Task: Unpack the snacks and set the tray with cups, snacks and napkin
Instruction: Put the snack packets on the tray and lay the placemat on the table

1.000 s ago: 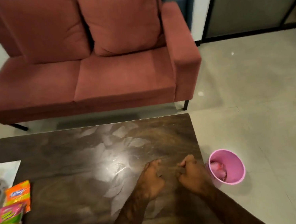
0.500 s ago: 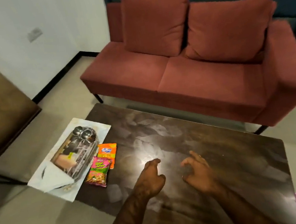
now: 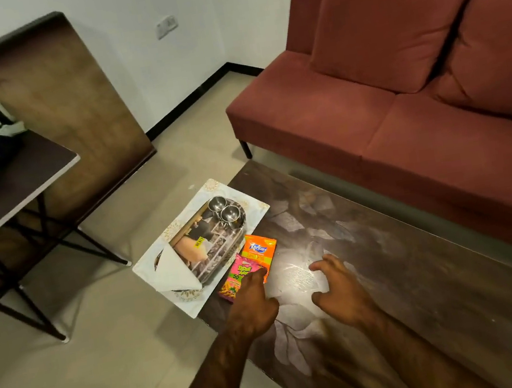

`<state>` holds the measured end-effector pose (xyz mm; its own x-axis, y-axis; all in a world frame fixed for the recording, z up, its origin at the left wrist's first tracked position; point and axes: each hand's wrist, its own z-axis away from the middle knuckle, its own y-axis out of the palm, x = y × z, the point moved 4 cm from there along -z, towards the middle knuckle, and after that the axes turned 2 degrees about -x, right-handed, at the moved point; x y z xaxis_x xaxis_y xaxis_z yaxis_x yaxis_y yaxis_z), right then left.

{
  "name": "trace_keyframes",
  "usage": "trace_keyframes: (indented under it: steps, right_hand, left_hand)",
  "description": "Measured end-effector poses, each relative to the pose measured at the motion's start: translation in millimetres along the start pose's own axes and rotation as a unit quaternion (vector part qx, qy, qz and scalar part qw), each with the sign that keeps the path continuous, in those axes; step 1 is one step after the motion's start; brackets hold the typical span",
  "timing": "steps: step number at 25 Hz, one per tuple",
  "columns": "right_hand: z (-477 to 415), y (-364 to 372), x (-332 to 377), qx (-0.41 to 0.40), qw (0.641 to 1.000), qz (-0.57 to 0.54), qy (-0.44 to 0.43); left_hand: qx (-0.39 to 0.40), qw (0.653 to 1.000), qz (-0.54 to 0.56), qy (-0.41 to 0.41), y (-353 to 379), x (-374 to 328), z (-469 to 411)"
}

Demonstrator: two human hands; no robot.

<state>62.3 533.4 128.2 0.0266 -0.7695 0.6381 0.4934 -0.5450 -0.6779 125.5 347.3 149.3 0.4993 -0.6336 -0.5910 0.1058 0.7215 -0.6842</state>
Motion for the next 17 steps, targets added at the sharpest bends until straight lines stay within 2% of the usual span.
trace_keyframes:
  steps: [4,9,17]
  right_hand:
    - [-33.0,7.6,19.4,0.035,0.999,-0.001,-0.013]
    - [-62.5,17.3,31.9,0.053,0.999,0.001,0.003]
    - [-121.7,99.5,41.0,0.099,0.987,-0.020,0.121]
  left_hand:
    - [-0.017,0.999,0.007,-0.043,-18.5,16.7,-21.9]
    - [0.005,0.996,0.032,-0.080,-31.4,37.5,-45.1]
    - [0.106,0.991,0.041,-0.073,-31.9,101.7,-123.3]
